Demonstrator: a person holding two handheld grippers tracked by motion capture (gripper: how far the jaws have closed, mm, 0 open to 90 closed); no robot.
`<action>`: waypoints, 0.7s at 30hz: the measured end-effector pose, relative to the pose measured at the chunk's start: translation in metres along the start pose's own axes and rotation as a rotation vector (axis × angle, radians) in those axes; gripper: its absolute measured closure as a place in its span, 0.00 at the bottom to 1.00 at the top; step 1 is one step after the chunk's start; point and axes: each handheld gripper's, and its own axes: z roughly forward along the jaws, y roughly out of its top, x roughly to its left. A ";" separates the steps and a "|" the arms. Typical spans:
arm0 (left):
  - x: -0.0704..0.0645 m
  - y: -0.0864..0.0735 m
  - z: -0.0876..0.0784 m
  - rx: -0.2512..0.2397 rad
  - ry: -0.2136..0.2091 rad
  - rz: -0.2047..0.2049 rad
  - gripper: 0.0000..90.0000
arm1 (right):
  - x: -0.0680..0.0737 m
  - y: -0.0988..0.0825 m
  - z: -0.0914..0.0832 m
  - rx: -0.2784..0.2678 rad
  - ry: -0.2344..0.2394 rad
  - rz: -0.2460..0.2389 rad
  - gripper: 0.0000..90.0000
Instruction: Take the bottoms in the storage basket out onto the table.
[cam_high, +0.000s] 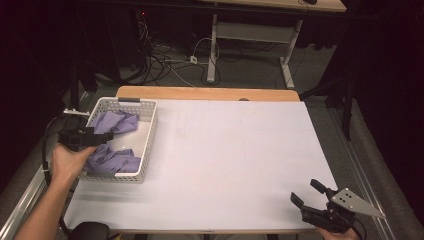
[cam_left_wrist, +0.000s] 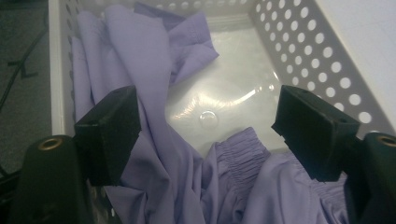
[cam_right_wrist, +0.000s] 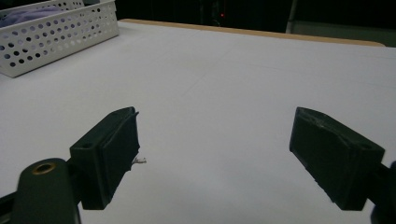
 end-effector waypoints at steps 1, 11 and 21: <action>0.000 0.001 0.002 0.008 0.004 -0.001 0.23 | 0.000 0.000 0.000 0.000 0.001 0.000 0.18; 0.008 0.002 0.009 0.091 0.067 -0.001 0.20 | 0.001 0.001 -0.002 -0.027 0.004 -0.002 0.18; 0.019 0.004 0.021 0.150 0.075 -0.051 0.18 | 0.001 0.001 -0.001 -0.018 0.004 -0.004 0.18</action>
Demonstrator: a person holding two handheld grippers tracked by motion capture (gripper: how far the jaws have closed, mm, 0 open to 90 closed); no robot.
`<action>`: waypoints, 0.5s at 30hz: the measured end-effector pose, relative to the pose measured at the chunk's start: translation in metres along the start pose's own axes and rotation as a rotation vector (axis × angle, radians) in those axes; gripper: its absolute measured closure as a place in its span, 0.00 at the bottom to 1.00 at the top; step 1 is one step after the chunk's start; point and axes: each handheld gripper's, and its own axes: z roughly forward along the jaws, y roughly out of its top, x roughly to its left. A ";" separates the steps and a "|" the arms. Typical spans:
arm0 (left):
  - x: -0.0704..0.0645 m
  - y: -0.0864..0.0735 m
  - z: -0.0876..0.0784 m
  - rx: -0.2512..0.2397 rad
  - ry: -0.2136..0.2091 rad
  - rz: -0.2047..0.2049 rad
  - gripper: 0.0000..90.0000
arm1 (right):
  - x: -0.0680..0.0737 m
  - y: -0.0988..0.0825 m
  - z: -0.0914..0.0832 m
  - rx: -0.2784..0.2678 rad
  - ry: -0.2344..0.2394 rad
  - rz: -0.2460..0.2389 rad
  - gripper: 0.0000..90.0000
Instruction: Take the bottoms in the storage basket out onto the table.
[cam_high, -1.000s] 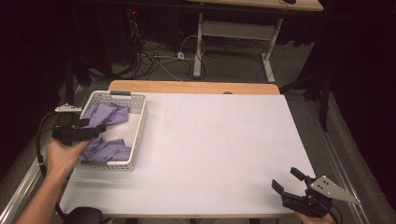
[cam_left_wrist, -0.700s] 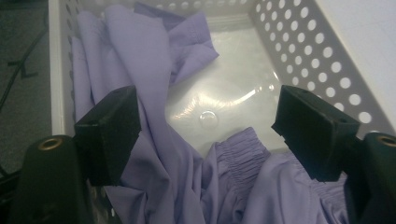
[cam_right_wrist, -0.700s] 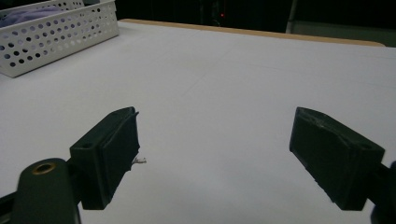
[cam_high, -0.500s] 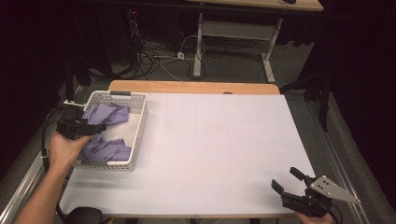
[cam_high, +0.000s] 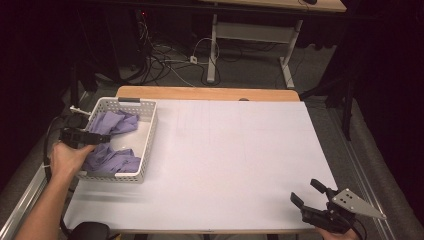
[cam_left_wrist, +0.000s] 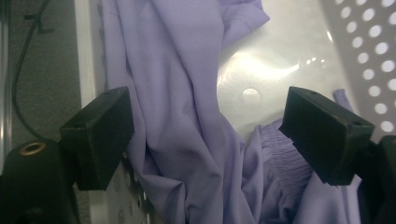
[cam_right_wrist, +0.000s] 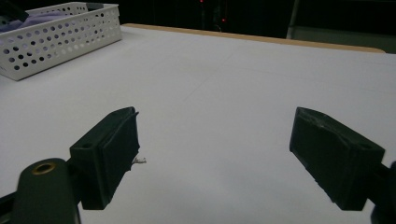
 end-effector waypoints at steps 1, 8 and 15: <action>-0.001 0.001 0.002 0.008 0.010 0.005 0.18 | 0.000 0.000 0.000 0.000 0.000 0.000 0.18; -0.006 0.004 0.006 0.032 0.061 0.032 0.18 | 0.000 0.000 0.000 -0.001 0.004 -0.003 0.18; -0.009 0.002 0.006 0.040 0.068 0.061 0.18 | 0.000 0.000 0.000 -0.002 0.010 0.003 0.18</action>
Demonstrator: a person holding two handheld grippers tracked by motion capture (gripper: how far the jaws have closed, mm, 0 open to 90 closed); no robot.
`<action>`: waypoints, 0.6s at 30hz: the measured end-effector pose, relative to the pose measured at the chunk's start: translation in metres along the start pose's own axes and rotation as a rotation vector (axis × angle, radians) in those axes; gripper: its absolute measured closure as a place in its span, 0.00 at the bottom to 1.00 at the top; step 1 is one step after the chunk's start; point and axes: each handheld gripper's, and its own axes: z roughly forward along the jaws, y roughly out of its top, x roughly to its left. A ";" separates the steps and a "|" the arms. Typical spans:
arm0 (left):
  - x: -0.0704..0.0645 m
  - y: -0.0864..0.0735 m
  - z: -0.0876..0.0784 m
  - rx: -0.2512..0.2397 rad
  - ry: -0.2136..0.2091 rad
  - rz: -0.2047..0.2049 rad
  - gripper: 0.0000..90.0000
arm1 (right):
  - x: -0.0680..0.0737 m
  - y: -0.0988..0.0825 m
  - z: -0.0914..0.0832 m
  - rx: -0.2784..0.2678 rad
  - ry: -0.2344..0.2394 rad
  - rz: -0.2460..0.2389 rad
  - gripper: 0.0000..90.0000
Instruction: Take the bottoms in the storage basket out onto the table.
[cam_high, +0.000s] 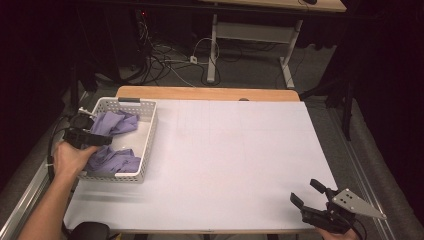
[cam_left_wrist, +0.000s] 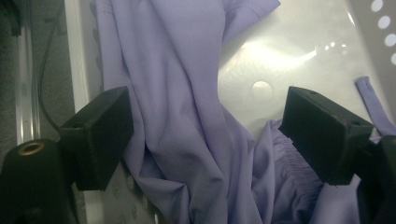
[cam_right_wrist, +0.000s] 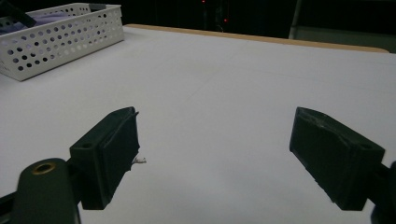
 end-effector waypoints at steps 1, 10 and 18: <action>-0.001 0.000 0.000 0.004 0.002 0.004 0.18 | 0.000 0.000 0.000 0.000 0.001 0.000 0.18; -0.012 0.000 0.007 0.086 0.034 0.060 0.23 | 0.000 0.000 0.000 0.002 0.003 -0.002 0.18; -0.006 0.004 0.019 0.130 0.058 0.026 0.26 | 0.000 0.000 0.001 0.008 0.011 0.000 0.18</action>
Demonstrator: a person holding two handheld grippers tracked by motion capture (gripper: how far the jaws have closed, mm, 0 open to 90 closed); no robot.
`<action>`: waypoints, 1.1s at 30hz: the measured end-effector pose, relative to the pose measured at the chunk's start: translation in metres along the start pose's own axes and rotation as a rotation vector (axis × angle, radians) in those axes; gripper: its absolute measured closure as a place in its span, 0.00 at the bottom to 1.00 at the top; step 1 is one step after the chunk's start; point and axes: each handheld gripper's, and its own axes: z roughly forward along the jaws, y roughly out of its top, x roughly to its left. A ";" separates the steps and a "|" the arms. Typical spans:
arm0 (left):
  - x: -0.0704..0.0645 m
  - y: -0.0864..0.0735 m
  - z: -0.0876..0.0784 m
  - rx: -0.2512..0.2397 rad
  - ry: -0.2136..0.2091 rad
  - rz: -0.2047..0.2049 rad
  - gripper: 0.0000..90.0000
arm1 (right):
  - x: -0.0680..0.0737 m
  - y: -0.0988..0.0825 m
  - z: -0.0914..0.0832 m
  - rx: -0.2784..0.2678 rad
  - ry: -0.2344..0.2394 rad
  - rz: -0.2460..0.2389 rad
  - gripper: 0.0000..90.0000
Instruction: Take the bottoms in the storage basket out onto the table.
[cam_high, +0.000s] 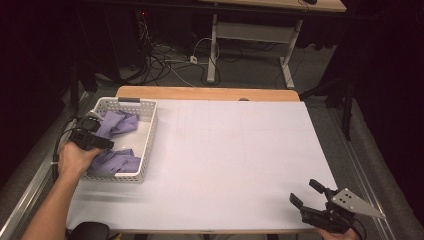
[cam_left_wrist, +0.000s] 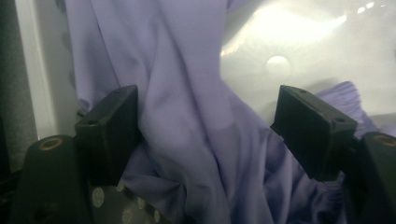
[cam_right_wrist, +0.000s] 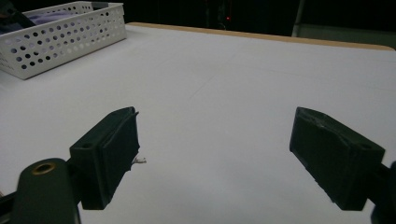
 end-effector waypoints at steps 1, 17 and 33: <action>0.000 0.001 0.001 0.004 -0.003 -0.001 0.28 | 0.000 0.000 0.000 0.000 0.001 -0.001 0.18; -0.010 0.011 0.017 0.151 0.019 0.046 0.27 | 0.001 0.000 0.001 0.008 0.015 -0.009 0.18; -0.014 0.015 0.031 0.293 -0.015 0.070 0.29 | 0.002 0.000 0.002 0.019 0.018 -0.023 0.18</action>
